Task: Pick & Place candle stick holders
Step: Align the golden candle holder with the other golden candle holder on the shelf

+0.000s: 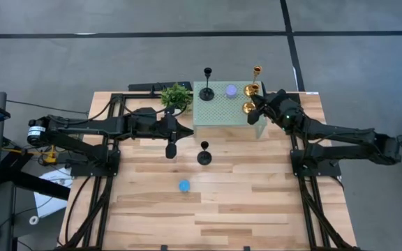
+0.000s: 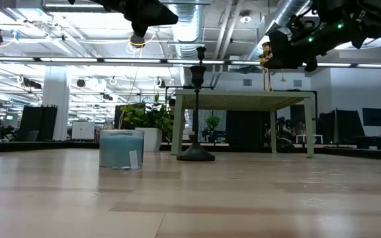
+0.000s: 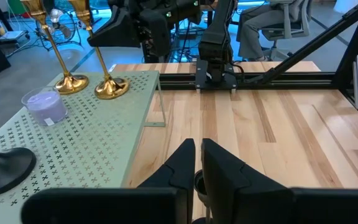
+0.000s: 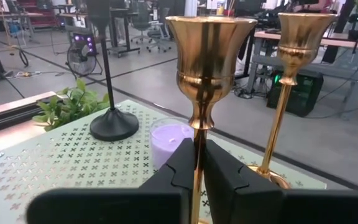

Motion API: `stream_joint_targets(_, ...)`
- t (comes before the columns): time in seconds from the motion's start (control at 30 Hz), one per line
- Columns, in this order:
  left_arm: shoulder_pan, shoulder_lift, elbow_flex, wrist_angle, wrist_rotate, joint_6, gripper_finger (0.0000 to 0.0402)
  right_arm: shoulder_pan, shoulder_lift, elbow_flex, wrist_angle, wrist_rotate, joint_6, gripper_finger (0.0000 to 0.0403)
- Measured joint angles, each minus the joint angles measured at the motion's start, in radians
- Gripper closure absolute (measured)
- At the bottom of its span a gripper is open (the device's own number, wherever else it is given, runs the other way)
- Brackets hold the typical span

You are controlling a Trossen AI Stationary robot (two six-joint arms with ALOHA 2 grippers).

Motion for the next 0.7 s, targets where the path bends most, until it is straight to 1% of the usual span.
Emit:
stream_joint_targets(0.07, 0.000, 0.000, 0.000, 0.000, 0.000, 0.000, 0.0372, 0.001, -0.008, 0.000, -0.015, -0.002, 0.000, 0.0375)
stream_joint_targets(0.17, 0.000, 0.000, 0.000, 0.000, 0.000, 0.000, 0.0372, 0.003, -0.011, -0.012, -0.090, -0.007, 0.001, 0.0358)
stream_joint_targets(0.27, 0.000, 0.000, 0.000, 0.000, 0.000, 0.000, 0.0372, 0.002, -0.022, -0.003, -0.080, -0.006, 0.022, 0.0349)
stream_joint_targets(0.37, 0.000, 0.000, 0.000, 0.000, 0.000, 0.000, 0.0372, 0.004, -0.025, -0.009, -0.115, -0.006, 0.027, 0.0344)
stream_joint_targets(0.43, 0.000, 0.000, 0.000, 0.000, 0.000, 0.000, 0.0372, 0.019, -0.035, -0.005, -0.094, -0.003, 0.021, 0.0343)
stream_joint_targets(0.6, 0.000, 0.000, 0.000, 0.000, 0.000, 0.000, 0.0372, 0.048, -0.099, 0.007, -0.110, -0.002, -0.005, 0.0342)
stream_joint_targets(0.7, 0.000, 0.000, 0.000, 0.000, 0.000, 0.000, 0.0372, 0.072, -0.146, 0.034, -0.180, -0.003, -0.007, 0.0341)
